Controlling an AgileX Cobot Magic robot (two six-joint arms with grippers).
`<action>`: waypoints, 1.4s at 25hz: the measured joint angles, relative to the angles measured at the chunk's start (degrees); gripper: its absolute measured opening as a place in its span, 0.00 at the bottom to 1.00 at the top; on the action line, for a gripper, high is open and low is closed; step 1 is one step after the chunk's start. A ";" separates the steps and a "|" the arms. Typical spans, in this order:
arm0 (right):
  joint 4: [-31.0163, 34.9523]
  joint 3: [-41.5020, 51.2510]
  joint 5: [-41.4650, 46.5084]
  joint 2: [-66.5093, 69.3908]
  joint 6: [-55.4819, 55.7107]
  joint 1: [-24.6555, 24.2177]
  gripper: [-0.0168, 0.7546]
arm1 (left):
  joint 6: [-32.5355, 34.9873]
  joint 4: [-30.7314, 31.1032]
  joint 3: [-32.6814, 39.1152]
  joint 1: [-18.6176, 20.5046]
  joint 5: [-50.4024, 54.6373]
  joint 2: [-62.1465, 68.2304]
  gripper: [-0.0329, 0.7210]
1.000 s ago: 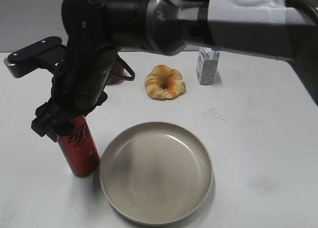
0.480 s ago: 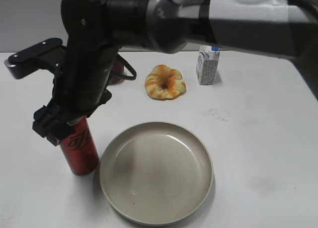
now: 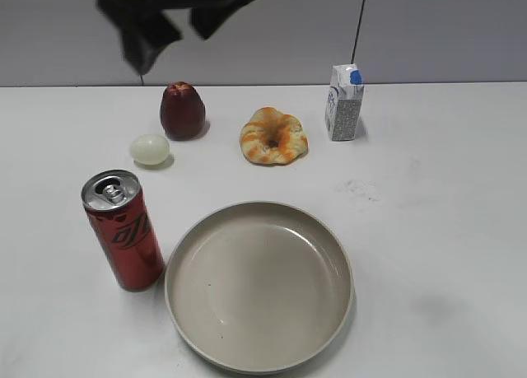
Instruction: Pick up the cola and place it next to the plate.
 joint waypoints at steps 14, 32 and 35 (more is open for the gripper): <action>-3.86 28.20 4.80 -24.22 6.83 -28.40 0.82 | 0.00 0.00 0.00 0.00 0.00 0.00 0.35; -4.85 72.95 -0.21 -81.92 9.56 -30.87 0.79 | 0.00 0.00 0.00 0.00 0.00 0.00 0.35; -4.85 77.58 -0.05 -88.94 9.09 -30.87 0.79 | 0.00 0.00 0.00 0.00 0.00 0.00 0.35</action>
